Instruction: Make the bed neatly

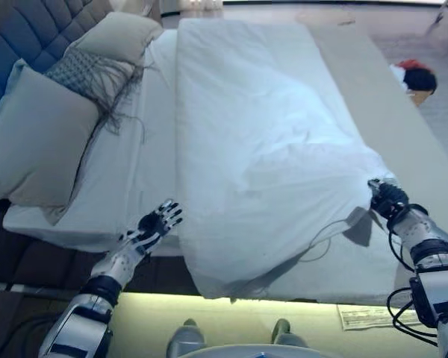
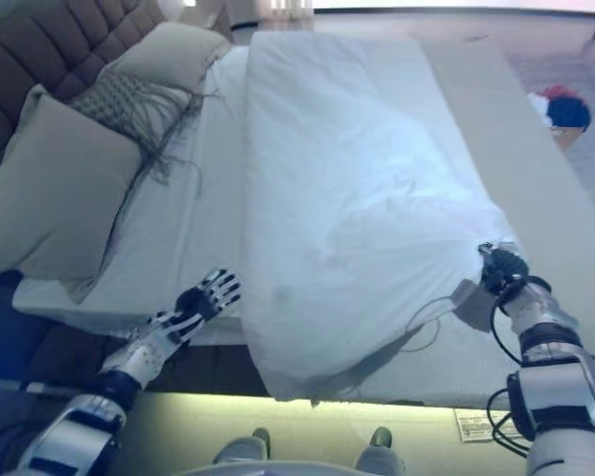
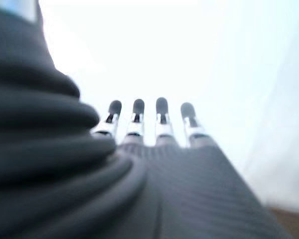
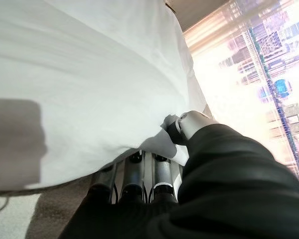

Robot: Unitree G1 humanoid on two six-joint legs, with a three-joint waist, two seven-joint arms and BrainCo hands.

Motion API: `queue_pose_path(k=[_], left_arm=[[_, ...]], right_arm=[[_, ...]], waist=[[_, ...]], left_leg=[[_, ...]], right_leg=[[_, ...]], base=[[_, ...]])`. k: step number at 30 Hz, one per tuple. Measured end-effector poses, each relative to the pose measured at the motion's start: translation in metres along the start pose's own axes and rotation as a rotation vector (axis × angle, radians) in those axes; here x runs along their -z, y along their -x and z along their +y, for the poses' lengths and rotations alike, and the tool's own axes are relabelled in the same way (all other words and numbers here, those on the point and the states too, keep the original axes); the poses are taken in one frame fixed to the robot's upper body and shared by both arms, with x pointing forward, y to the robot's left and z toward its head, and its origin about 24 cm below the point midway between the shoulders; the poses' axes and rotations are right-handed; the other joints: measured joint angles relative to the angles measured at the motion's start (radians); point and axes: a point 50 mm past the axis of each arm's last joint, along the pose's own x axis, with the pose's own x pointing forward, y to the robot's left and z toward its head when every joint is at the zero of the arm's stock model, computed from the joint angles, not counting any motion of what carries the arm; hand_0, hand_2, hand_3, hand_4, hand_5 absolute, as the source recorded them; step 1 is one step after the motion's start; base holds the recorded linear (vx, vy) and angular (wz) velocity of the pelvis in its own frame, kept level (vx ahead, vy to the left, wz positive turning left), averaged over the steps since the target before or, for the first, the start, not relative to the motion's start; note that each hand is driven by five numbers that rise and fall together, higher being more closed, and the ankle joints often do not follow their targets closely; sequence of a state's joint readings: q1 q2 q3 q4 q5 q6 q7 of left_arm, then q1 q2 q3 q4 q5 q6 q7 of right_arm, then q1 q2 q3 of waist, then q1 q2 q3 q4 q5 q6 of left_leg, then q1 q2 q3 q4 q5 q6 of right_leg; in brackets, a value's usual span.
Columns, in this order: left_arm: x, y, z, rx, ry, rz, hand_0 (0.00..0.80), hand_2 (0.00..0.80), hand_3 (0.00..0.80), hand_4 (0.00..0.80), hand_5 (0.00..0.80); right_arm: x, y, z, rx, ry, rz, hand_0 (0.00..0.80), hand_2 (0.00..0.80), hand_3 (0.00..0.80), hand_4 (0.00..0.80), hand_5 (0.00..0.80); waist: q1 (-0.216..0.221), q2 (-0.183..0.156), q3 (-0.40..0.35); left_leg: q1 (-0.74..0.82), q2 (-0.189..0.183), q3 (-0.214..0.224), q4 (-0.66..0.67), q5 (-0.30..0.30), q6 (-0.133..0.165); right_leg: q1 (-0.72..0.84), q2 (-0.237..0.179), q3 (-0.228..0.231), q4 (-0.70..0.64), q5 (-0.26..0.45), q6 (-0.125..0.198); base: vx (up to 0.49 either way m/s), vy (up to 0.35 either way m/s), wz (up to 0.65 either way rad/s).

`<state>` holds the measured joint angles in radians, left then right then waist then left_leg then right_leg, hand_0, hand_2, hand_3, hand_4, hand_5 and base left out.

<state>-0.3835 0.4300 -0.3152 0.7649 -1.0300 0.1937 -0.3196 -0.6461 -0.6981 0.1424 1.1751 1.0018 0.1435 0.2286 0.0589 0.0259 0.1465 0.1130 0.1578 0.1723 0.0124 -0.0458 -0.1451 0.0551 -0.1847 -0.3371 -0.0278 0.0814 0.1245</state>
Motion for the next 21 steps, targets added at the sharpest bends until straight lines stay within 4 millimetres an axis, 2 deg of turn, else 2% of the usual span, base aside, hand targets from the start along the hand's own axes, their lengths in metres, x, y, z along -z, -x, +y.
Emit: queue_pose_path(k=[2, 4, 7, 9, 11, 13, 17, 19, 21], left_arm=[[0.010, -0.007, -0.012, 0.050, 0.012, 0.064, 0.000, 0.000, 0.000, 0.000, 0.000], [0.028, -0.010, -0.020, 0.088, 0.052, 0.153, 0.000, 0.000, 0.000, 0.000, 0.000], [0.059, -0.013, -0.031, 0.120, 0.213, 0.283, 0.000, 0.000, 0.000, 0.000, 0.000], [0.077, -0.012, -0.034, 0.114, 0.327, 0.351, 0.000, 0.000, 0.000, 0.000, 0.000], [0.093, -0.012, -0.039, 0.098, 0.482, 0.401, 0.000, 0.000, 0.000, 0.000, 0.000], [0.101, -0.011, -0.039, 0.067, 0.634, 0.398, 0.000, 0.000, 0.000, 0.000, 0.000], [0.103, -0.009, -0.037, 0.010, 0.796, 0.382, 0.000, 0.000, 0.000, 0.000, 0.000], [0.106, -0.006, -0.031, -0.041, 0.823, 0.383, 0.000, 0.000, 0.000, 0.000, 0.000], [0.111, -0.003, -0.027, -0.087, 0.869, 0.391, 0.000, 0.000, 0.000, 0.000, 0.000]], right_arm=[[0.002, -0.001, 0.003, 0.000, 0.024, 0.011, 0.800, 0.800, 0.800, 0.800, 0.800], [0.002, -0.002, 0.010, -0.017, 0.028, 0.016, 0.800, 0.800, 0.800, 0.800, 0.800], [0.007, -0.004, 0.013, -0.025, 0.024, 0.028, 0.800, 0.800, 0.800, 0.800, 0.800], [0.014, -0.006, 0.022, -0.048, 0.016, 0.039, 0.800, 0.800, 0.800, 0.800, 0.800], [0.024, -0.008, 0.032, -0.075, 0.003, 0.056, 0.800, 0.800, 0.800, 0.800, 0.800], [0.034, -0.010, 0.043, -0.109, -0.022, 0.070, 0.800, 0.800, 0.800, 0.800, 0.800], [0.058, -0.009, 0.060, -0.166, -0.074, 0.102, 0.800, 0.800, 0.800, 0.800, 0.800], [0.064, -0.007, 0.068, -0.200, -0.079, 0.105, 0.800, 0.800, 0.800, 0.800, 0.800], [0.066, -0.006, 0.075, -0.227, -0.084, 0.102, 0.800, 0.800, 0.800, 0.800, 0.800]], waist=[[-0.008, -0.009, -0.006], [-0.018, -0.014, -0.006], [-0.019, -0.025, -0.004], [-0.017, -0.047, -0.002], [-0.018, -0.083, 0.003], [-0.018, -0.124, 0.006], [-0.020, -0.210, 0.013], [-0.020, -0.236, 0.012], [-0.022, -0.248, 0.013]], left_leg=[[0.005, 0.002, 0.006, -0.004, 0.000, 0.000], [0.011, 0.005, 0.017, -0.006, 0.000, -0.001], [0.017, 0.011, 0.031, -0.006, -0.001, -0.001], [0.013, 0.020, 0.047, -0.005, 0.000, -0.001], [0.012, 0.034, 0.054, -0.003, -0.001, -0.007], [0.009, 0.051, 0.071, -0.001, 0.004, -0.021], [0.009, 0.086, 0.076, 0.001, 0.010, -0.041], [0.008, 0.102, 0.087, 0.000, 0.013, -0.049], [0.011, 0.110, 0.102, 0.000, 0.013, -0.050]], right_leg=[[0.005, 0.003, 0.001, -0.008, 0.003, 0.000], [0.005, 0.007, 0.007, -0.009, 0.003, 0.000], [0.003, 0.015, 0.021, -0.009, 0.005, -0.003], [-0.010, 0.025, 0.033, -0.010, 0.010, -0.010], [-0.016, 0.040, 0.042, -0.013, 0.013, -0.019], [-0.025, 0.056, 0.052, -0.014, 0.016, -0.028], [-0.030, 0.094, 0.055, -0.020, 0.018, -0.048], [-0.039, 0.110, 0.062, -0.020, 0.020, -0.056], [-0.045, 0.121, 0.075, -0.023, 0.024, -0.062]], base=[[0.062, -0.046, -0.05], [0.050, -0.073, -0.11], [0.001, -0.131, -0.13], [-0.014, -0.224, -0.18], [0.024, -0.265, -0.18], [0.034, -0.298, -0.18], [0.031, -0.250, -0.10], [0.044, -0.203, -0.17], [0.051, -0.193, -0.21]])
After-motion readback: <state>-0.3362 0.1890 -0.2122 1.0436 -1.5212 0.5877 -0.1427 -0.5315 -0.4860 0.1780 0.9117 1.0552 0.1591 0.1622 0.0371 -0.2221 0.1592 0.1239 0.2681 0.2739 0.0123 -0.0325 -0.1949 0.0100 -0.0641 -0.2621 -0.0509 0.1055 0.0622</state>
